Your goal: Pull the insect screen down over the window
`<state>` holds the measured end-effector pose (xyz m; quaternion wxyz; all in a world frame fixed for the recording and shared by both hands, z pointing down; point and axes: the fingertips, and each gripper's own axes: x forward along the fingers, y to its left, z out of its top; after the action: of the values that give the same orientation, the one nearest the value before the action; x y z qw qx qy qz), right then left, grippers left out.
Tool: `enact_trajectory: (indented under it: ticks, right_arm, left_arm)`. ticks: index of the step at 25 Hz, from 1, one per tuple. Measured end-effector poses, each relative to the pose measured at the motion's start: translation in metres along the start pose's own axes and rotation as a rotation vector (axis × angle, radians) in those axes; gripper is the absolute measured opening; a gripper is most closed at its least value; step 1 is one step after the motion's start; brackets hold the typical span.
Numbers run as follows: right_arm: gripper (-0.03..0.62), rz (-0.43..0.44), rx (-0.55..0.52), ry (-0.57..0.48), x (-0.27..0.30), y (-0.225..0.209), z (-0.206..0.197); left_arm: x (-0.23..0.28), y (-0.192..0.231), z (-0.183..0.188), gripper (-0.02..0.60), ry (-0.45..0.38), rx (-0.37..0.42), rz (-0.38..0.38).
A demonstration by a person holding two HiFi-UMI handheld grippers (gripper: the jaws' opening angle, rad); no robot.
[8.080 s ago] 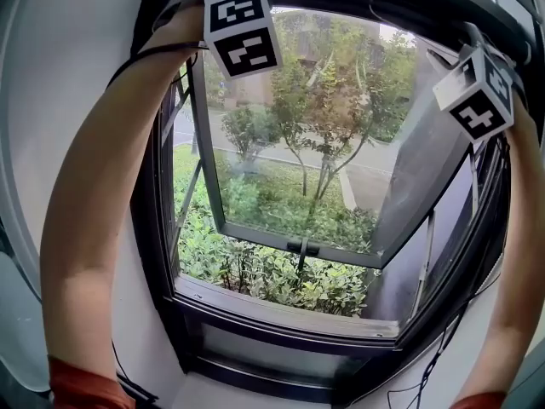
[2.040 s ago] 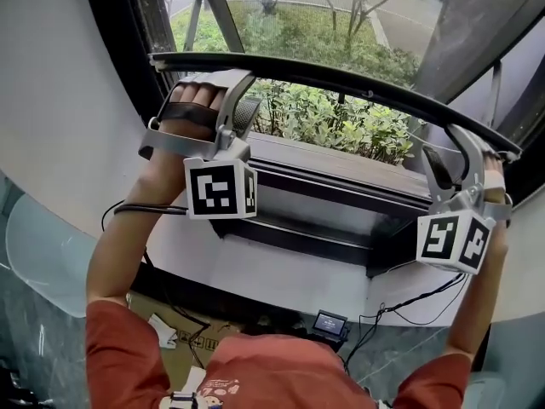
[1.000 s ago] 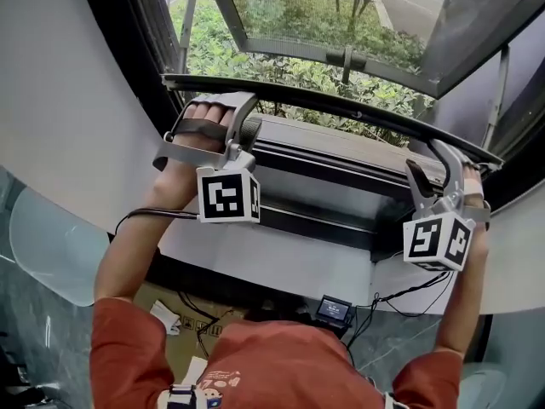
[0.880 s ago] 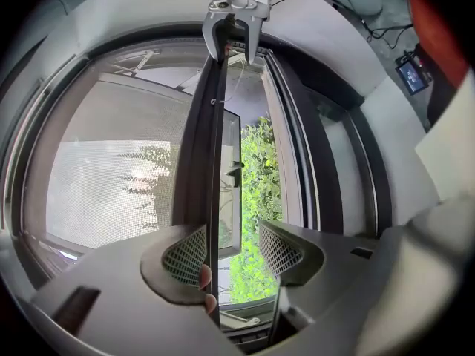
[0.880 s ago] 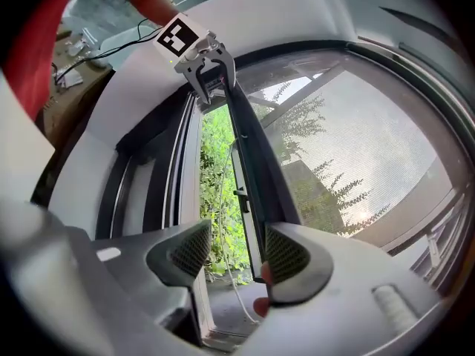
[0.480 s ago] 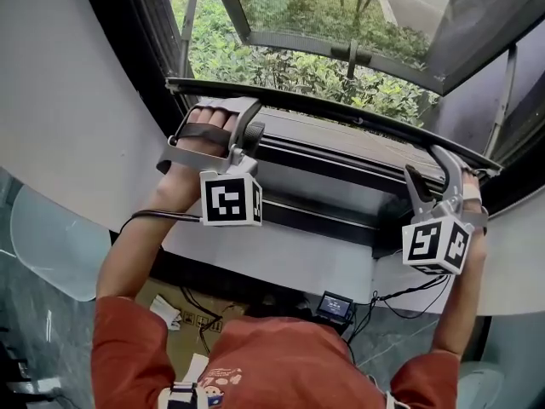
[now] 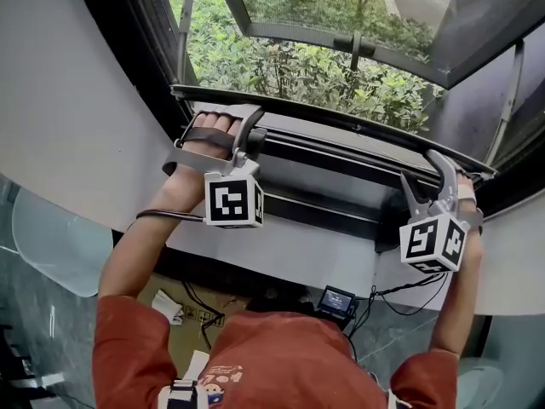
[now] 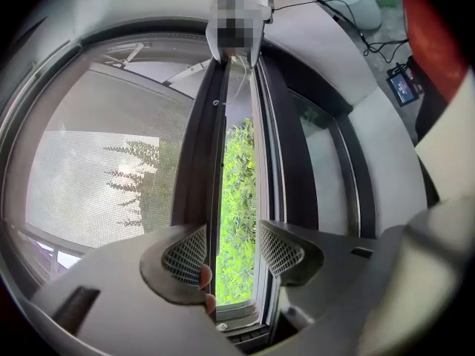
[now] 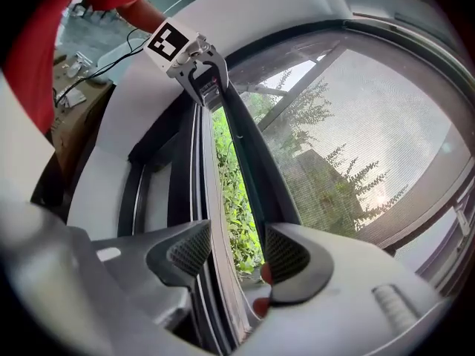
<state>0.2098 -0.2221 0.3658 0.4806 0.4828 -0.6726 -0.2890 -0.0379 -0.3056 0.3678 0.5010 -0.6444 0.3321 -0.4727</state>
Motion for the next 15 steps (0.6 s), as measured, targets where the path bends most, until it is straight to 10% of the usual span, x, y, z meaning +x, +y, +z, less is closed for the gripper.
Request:
enact_trajectory:
  ticks: [15]
  right_arm:
    - [0.235, 0.027, 0.064, -0.010, 0.005, 0.014, -0.004]
  left_arm:
    - [0.006, -0.018, 0.000, 0.225, -0.003, -0.020, -0.023]
